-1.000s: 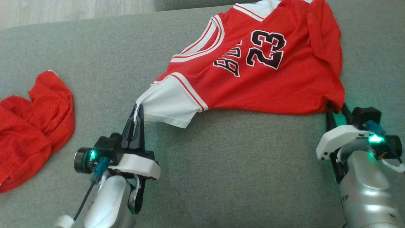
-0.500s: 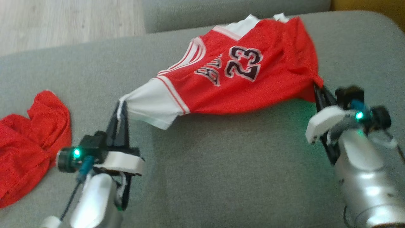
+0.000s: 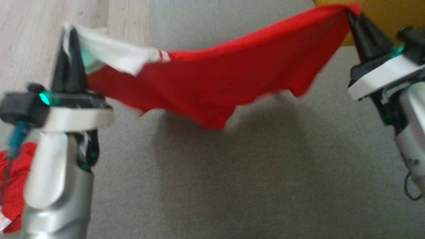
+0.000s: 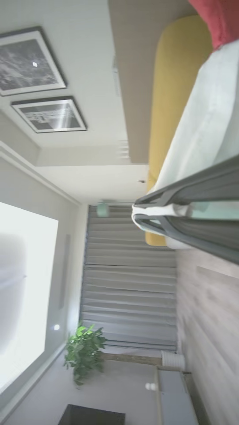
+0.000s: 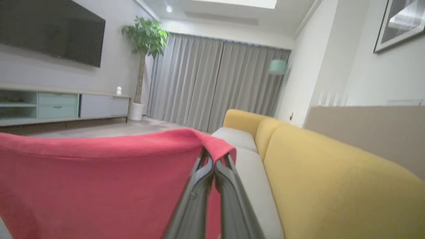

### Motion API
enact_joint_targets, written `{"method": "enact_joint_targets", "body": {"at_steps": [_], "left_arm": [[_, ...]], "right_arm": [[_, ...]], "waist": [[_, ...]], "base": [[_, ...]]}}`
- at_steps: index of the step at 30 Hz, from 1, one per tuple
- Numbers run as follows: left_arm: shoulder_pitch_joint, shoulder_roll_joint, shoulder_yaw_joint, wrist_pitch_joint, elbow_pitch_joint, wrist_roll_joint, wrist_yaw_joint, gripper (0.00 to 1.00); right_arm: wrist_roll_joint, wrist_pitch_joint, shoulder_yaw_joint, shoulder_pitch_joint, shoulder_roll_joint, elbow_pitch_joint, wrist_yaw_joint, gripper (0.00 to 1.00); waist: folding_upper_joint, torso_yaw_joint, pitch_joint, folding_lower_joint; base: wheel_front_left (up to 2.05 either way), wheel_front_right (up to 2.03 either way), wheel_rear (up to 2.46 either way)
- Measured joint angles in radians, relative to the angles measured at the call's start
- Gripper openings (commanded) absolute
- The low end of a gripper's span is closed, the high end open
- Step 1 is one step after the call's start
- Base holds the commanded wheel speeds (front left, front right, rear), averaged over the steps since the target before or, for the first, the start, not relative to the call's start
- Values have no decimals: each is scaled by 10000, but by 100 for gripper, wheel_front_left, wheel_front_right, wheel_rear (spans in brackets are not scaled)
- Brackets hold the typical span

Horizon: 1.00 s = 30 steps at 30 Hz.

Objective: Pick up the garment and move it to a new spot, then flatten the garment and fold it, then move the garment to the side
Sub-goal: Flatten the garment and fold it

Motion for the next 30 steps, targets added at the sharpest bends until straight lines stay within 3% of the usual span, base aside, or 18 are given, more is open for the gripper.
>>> {"method": "enact_joint_targets", "body": {"at_steps": [7, 12, 16, 22, 30], "left_arm": [[-578, 293, 274, 986, -2336, -424, 6, 0], [-577, 445, 431, 1885, -3549, -683, 104, 0], [-687, 704, 422, 2347, -3452, -690, 84, 0], [-2635, 1081, 123, 2706, -1340, -811, -245, 0], [-7280, 1509, -102, 1448, 2775, -280, -439, 0]], "right_arm": [[650, 780, -245, 25, -842, -2800, 0, 0], [809, 1743, -986, 276, -886, -4286, 0, 0], [802, 2330, -1127, 494, -846, -4644, 0, 0], [667, 2629, -372, -562, -711, -3407, 0, 0], [71, 1154, 637, -5352, -414, 821, 0, 0]], "waist": [[0, 107, -354, 0], [0, 160, -274, 0], [0, 160, 20, 0], [0, 184, 937, 2], [0, 374, 2770, 7]], "base": [[0, 0, 0], [0, 0, 0], [0, 0, 0], [0, 0, 0], [0, 0, 0]]}}
